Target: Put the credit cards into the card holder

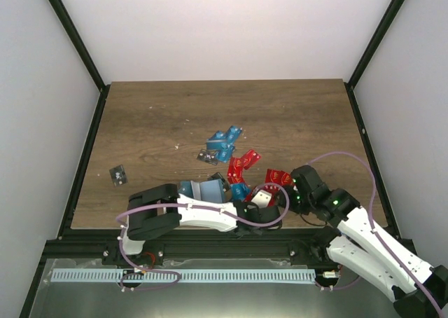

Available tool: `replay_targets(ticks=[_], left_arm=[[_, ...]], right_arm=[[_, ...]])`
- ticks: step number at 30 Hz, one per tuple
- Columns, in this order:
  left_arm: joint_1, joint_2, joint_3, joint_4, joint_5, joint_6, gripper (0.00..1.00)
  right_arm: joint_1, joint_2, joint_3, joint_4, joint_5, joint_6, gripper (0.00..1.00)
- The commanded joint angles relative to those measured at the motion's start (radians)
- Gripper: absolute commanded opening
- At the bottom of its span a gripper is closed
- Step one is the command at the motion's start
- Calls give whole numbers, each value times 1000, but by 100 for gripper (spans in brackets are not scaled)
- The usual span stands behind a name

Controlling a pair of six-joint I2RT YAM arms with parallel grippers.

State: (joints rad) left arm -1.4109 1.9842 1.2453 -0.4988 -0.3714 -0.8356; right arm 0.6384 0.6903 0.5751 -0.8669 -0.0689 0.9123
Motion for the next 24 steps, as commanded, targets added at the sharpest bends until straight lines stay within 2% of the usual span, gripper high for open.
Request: replay_targets(ticks=[1,9,11,15,17,21,24], left_arm=[[-27,1,-123,-24,147,-27,61],[-98,-106,-215,-7,168,-50,59],[-101,-106,-216,-9,164,-45,61],[-104,-90,-181,-46,128,-42,75],[-108,-95,-164,-58,109,-38,79],[-106,-174,-178,-36,110,-37,79],[-85,-252,-234,50,164,-26,77]], right_arm=[[6,-18,27,-6,-27,-19,38],[6,-34,24,4,-33,-17,39],[6,-31,22,9,-35,-16,39],[6,-25,18,17,-39,-19,39],[6,-24,19,16,-42,-22,39],[6,-10,4,27,-78,-48,39],[7,32,-42,55,-162,-65,41]])
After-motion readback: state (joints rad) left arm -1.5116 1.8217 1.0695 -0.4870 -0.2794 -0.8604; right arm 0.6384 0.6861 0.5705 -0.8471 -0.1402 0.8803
